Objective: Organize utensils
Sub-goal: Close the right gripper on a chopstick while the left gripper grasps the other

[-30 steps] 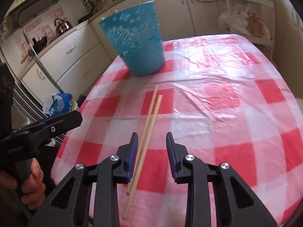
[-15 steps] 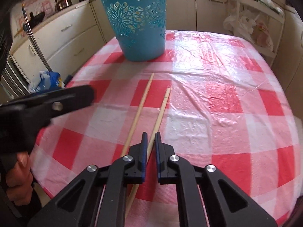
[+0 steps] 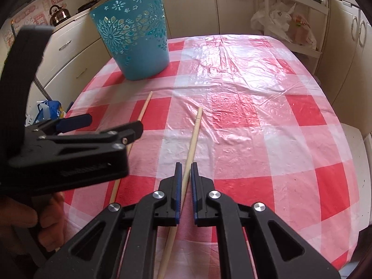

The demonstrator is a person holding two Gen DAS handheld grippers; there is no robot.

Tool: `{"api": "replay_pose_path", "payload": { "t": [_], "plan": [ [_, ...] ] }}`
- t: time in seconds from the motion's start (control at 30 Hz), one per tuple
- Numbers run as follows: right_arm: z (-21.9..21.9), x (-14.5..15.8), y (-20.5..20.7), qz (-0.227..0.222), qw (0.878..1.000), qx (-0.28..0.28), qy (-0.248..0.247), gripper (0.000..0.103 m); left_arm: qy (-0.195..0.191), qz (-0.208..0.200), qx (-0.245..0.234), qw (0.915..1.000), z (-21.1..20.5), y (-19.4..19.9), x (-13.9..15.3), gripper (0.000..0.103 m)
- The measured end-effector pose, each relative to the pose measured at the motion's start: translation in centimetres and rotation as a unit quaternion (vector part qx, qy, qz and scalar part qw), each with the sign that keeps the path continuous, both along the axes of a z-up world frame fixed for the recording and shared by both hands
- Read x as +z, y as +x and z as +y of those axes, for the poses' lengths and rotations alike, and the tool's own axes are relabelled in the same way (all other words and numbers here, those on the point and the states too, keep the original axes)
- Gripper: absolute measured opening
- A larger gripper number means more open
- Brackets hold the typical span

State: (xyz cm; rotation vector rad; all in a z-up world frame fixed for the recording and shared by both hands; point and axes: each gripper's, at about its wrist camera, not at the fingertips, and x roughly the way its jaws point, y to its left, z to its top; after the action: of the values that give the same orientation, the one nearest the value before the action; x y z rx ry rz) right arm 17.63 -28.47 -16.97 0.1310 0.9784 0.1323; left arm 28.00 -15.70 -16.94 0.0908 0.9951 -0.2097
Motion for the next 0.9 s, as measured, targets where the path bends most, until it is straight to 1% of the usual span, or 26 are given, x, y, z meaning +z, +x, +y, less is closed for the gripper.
{"api": "replay_pose_path", "payload": {
  "t": [0.13,0.27,0.33,0.4,0.43,0.5,0.53,0.6,0.63,0.7,0.77,0.9],
  "plan": [
    [0.0,-0.1,0.1,-0.001,1.0,0.001,0.0,0.008,0.0,0.005,0.003,1.0,-0.2,0.3,-0.7,0.095],
    [0.0,-0.1,0.2,-0.003,1.0,0.002,-0.005,0.008,0.008,-0.002,0.0,1.0,-0.6,0.3,-0.9,0.095],
    [0.1,-0.1,0.2,-0.005,1.0,0.004,-0.011,0.008,0.012,-0.006,-0.004,0.9999,-1.0,0.2,-0.9,0.091],
    [0.2,-0.1,0.2,-0.007,1.0,0.007,-0.017,0.008,0.024,-0.016,-0.009,0.9996,-1.4,0.2,-0.8,0.077],
    [0.2,-0.1,0.3,-0.008,1.0,0.007,-0.019,0.008,0.021,-0.019,-0.012,0.9995,-1.5,0.1,-0.7,0.073],
    [0.3,-0.1,0.3,-0.009,1.0,0.007,-0.02,0.008,0.02,-0.024,-0.017,0.9994,-1.8,0.0,-0.5,0.055],
    [0.3,-0.1,0.3,-0.009,1.0,0.007,-0.019,0.008,0.018,-0.024,-0.019,0.9994,-1.8,0.0,-0.4,0.05],
    [0.3,-0.1,0.3,-0.009,1.0,0.008,-0.02,0.008,0.015,-0.024,-0.024,0.9993,-1.8,0.0,-0.3,0.035],
    [0.3,-0.1,0.3,-0.009,1.0,0.008,-0.02,0.008,0.014,-0.023,-0.026,0.9993,-1.8,0.0,-0.2,0.031],
    [0.4,-0.1,0.4,-0.009,1.0,0.012,-0.019,0.008,0.008,-0.021,-0.032,0.9993,-1.7,-0.1,-0.2,0.014],
    [0.6,-0.1,0.4,-0.008,1.0,0.018,-0.015,0.008,-0.002,-0.017,-0.034,0.9993,-1.4,-0.2,-0.1,0.007],
    [1.0,0.1,0.4,-0.002,1.0,0.028,-0.008,0.008,-0.009,-0.012,-0.036,0.9992,-0.4,-0.9,-0.1,0.005]
  ]
}}
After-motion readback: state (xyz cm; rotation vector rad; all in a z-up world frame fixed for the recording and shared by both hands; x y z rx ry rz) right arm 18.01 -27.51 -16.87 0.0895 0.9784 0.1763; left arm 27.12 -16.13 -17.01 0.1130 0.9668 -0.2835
